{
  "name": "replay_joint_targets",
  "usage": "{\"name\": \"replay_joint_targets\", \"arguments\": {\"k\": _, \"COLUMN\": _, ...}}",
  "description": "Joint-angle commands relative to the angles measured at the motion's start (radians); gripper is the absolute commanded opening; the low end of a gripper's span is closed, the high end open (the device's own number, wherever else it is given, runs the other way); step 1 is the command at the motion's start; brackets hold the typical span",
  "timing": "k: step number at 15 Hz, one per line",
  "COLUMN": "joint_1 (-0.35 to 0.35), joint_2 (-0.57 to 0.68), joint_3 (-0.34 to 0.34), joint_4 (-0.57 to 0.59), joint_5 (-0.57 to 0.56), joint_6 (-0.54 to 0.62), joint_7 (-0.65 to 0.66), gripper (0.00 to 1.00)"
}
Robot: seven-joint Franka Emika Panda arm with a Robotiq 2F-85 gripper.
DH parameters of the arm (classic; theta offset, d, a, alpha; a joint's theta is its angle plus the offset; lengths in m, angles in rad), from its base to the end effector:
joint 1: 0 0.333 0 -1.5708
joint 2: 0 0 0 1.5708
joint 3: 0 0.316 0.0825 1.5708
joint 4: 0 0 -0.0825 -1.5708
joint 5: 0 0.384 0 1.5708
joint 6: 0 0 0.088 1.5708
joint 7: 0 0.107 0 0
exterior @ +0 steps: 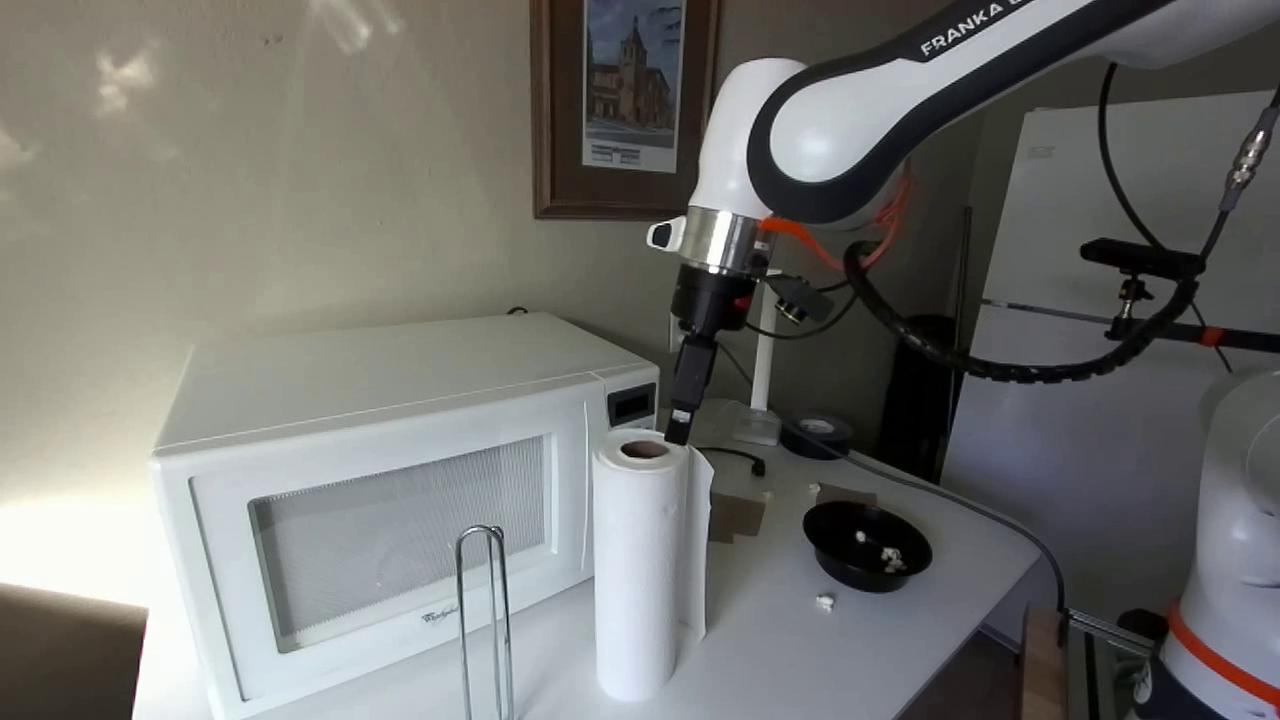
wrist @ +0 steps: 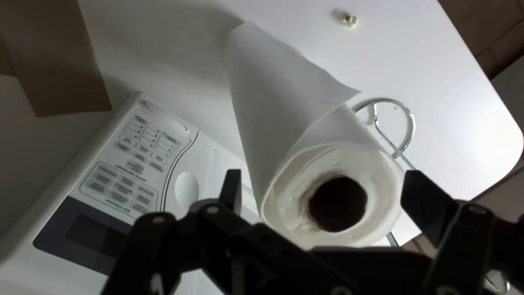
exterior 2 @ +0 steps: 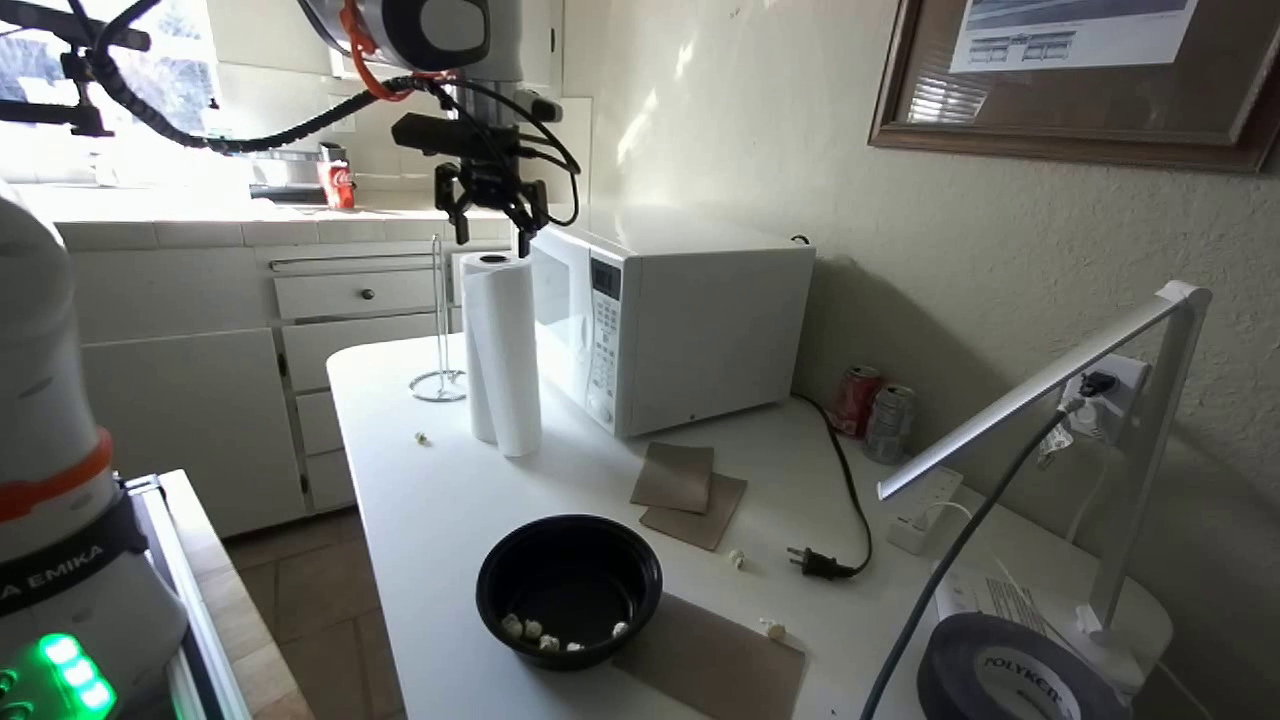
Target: Pick up the silver kitchen paper stand and move it a little forward on the kitchen counter, pick up the white kitchen paper and put it on the silver kitchen paper stand
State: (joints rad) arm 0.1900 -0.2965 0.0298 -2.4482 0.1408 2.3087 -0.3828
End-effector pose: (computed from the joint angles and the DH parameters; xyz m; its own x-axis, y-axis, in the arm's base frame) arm 0.4450 0.1025 0.4257 0.8577 0.4812 0.1811 0.4959 -0.8673 -0.0442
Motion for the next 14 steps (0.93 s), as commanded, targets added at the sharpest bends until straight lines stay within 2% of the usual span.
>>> {"name": "replay_joint_targets", "arguments": {"k": 1, "joint_1": -0.012, "joint_2": 0.03, "joint_3": 0.002, "joint_4": -0.01, "joint_5": -0.021, "joint_6": 0.072, "joint_7": -0.019, "gripper": 1.0}}
{"name": "replay_joint_targets", "arguments": {"k": 5, "joint_1": -0.013, "joint_2": 0.059, "joint_3": 0.0, "joint_4": -0.007, "joint_5": -0.012, "joint_6": 0.127, "joint_7": -0.034, "gripper": 1.0}}
{"name": "replay_joint_targets", "arguments": {"k": 6, "joint_1": -0.009, "joint_2": 0.068, "joint_3": -0.003, "joint_4": -0.006, "joint_5": -0.001, "joint_6": 0.138, "joint_7": -0.044, "gripper": 0.81}}
{"name": "replay_joint_targets", "arguments": {"k": 8, "joint_1": -0.011, "joint_2": 0.081, "joint_3": -0.002, "joint_4": -0.006, "joint_5": -0.002, "joint_6": 0.153, "joint_7": -0.052, "gripper": 0.68}}
{"name": "replay_joint_targets", "arguments": {"k": 14, "joint_1": -0.01, "joint_2": 0.117, "joint_3": -0.002, "joint_4": 0.0, "joint_5": 0.012, "joint_6": 0.192, "joint_7": -0.076, "gripper": 0.19}}
